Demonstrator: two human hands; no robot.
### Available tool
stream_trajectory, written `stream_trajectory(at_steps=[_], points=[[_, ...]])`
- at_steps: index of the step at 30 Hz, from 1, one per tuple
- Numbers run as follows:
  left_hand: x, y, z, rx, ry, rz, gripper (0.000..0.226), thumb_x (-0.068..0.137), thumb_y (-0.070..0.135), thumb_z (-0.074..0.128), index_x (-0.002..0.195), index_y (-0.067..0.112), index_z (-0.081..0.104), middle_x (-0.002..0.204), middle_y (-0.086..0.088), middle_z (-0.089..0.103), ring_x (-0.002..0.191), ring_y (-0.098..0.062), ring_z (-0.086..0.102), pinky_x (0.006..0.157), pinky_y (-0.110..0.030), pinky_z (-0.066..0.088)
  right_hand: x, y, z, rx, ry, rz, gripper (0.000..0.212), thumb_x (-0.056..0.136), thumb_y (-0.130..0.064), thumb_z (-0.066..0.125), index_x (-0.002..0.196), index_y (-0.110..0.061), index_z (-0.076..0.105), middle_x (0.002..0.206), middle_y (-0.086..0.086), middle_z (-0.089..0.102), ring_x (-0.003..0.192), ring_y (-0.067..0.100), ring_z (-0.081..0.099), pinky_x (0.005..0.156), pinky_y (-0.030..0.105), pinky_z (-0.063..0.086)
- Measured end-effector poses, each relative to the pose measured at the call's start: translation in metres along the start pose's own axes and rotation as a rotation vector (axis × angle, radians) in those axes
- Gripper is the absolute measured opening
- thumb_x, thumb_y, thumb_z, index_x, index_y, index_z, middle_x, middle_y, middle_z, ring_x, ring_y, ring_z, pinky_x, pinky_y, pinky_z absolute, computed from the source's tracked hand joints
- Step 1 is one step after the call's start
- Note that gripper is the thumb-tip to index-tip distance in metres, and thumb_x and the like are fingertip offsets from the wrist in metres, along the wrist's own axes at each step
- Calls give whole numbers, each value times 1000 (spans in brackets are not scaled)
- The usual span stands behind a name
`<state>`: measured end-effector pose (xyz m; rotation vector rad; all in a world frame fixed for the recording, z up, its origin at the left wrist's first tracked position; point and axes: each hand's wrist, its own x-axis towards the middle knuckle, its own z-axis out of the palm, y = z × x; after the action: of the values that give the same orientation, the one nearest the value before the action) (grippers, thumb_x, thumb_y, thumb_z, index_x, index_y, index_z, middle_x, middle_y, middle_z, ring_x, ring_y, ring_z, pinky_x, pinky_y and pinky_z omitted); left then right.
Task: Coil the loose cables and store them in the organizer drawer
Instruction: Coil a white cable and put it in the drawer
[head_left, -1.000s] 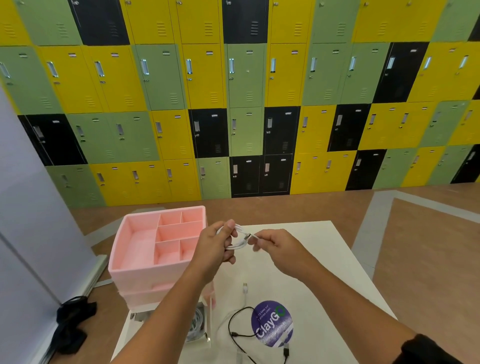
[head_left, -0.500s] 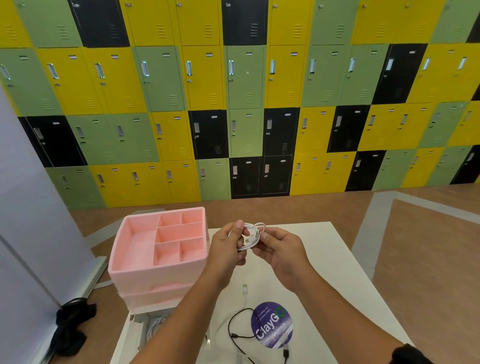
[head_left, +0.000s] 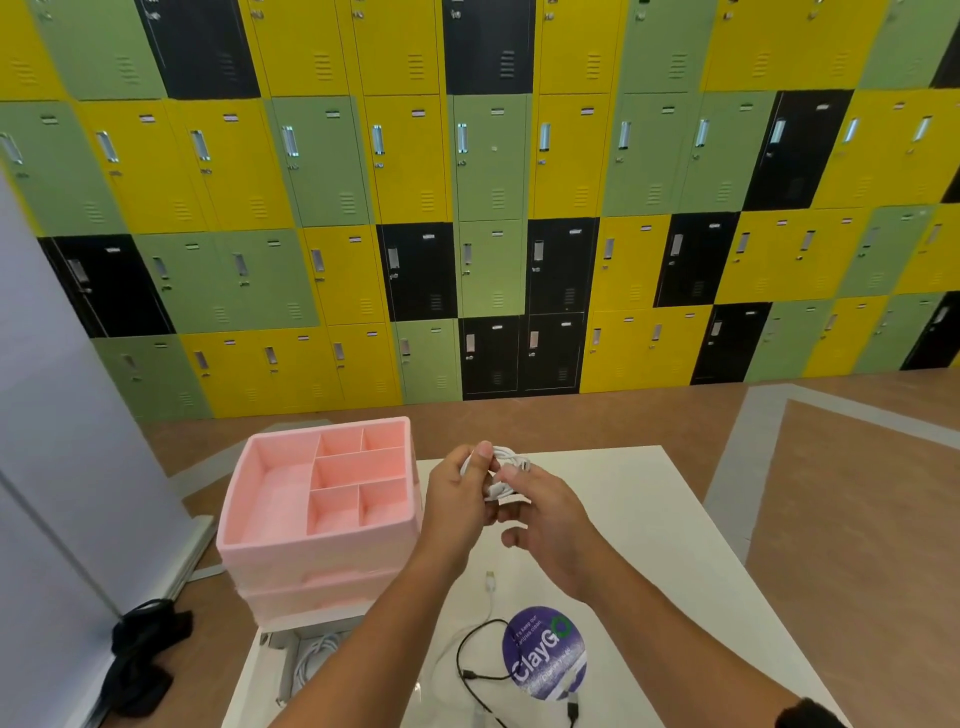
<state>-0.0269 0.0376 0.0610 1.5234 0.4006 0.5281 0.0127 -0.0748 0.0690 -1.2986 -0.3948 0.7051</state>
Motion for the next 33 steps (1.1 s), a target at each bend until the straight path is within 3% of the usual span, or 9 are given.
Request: stream_trajectory(at_steps=[5,9,14,18,22,24,29,33], points=[[-2,0,-2,51,-35,62,30,105,34,46,102,13,68,86,-2,75,76,-9,70,59,-22,52,6,-1,2,-68,94,30,17,98,-16,63,113,-13,70,86,7,69,71,16,60,64,30,53],[-4,-3,-3,55,-25,88,28,106,28,46,102,8,66,72,7,68,64,-2,65,54,-16,47,7,-6,0,-75,150,50,21,89,4,66,109,-1,66,83,16,69,67,22,65,67,34,61],[0,-9,-8,41,47,68,28,106,29,46,98,13,66,70,10,68,60,1,62,51,-16,46,10,-8,-7,-86,90,117,29,87,10,67,114,1,64,89,21,71,67,28,69,66,35,60],[4,-14,-8,38,111,26,30,105,31,48,93,11,66,64,7,62,56,-4,57,50,-21,44,8,-6,-6,-163,32,127,21,89,9,66,109,3,66,78,16,70,64,25,67,64,32,57],[17,-12,-22,-82,286,-35,28,105,32,47,92,14,64,76,-5,61,62,-15,51,50,-26,41,-2,7,-12,-284,-29,155,20,87,15,58,101,3,68,68,16,62,58,23,64,60,32,55],[28,2,-35,-61,349,-4,26,106,32,47,91,18,64,82,-7,65,64,-16,52,50,-27,40,-6,16,-13,-339,-60,124,20,88,13,57,98,1,71,68,15,61,61,23,65,63,33,55],[29,19,-40,131,235,233,27,105,30,49,83,22,63,72,2,65,60,-10,56,51,-27,42,3,7,1,-172,32,32,17,91,-7,71,106,1,68,78,17,65,67,26,67,65,35,60],[21,5,-30,161,128,272,25,105,28,49,86,22,64,76,2,68,69,-12,62,60,-31,49,13,-10,19,-73,95,48,30,95,-29,68,99,1,69,76,16,64,64,27,66,63,35,59]])
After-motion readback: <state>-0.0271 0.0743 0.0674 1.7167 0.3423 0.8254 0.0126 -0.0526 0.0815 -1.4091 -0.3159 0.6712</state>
